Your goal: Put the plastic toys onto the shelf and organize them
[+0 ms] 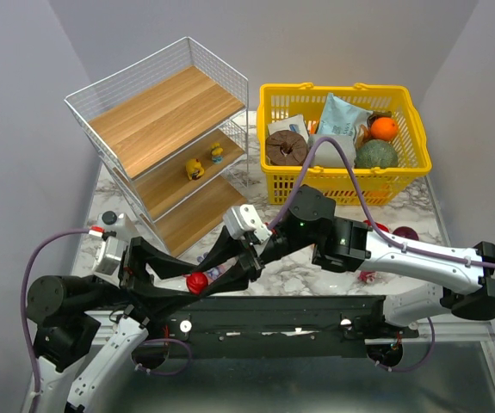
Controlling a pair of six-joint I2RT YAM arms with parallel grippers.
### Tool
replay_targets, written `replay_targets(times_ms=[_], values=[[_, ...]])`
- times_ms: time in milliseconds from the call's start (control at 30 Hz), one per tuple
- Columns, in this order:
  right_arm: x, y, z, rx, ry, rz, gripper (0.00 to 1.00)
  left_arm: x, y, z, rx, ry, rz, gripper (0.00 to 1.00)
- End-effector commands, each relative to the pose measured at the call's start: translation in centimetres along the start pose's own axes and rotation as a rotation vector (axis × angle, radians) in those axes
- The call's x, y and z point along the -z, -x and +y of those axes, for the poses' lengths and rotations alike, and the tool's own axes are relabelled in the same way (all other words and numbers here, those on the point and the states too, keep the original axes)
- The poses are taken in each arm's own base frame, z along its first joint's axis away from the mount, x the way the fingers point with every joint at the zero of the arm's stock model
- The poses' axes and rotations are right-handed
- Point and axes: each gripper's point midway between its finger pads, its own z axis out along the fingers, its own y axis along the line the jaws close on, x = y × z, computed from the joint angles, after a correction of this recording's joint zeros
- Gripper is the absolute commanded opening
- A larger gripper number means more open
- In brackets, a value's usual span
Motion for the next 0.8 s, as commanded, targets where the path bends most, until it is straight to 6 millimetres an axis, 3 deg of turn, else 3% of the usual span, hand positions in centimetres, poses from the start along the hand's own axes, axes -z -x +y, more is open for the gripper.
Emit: replay_targets(times_ms=[0, 300, 567, 767], values=[[-0.2, 2.4, 0.6, 0.05, 0.04, -0.055, 0.24, -0.1, -0.1, -0.6, 0.016, -0.044, 0.004, 0.63], [-0.2, 2.7, 1.0, 0.052, 0.063, -0.065, 0.24, 0.0, -0.2, -0.9, 0.011, -0.061, 0.011, 0.65], [-0.4, 2.5, 0.8, 0.045, 0.051, -0.062, 0.25, -0.1, -0.2, -1.0, 0.013, -0.068, 0.013, 0.42], [-0.3, 2.5, -0.7, 0.032, -0.038, -0.062, 0.33, 0.0, -0.2, -0.8, 0.021, -0.052, 0.008, 0.24]])
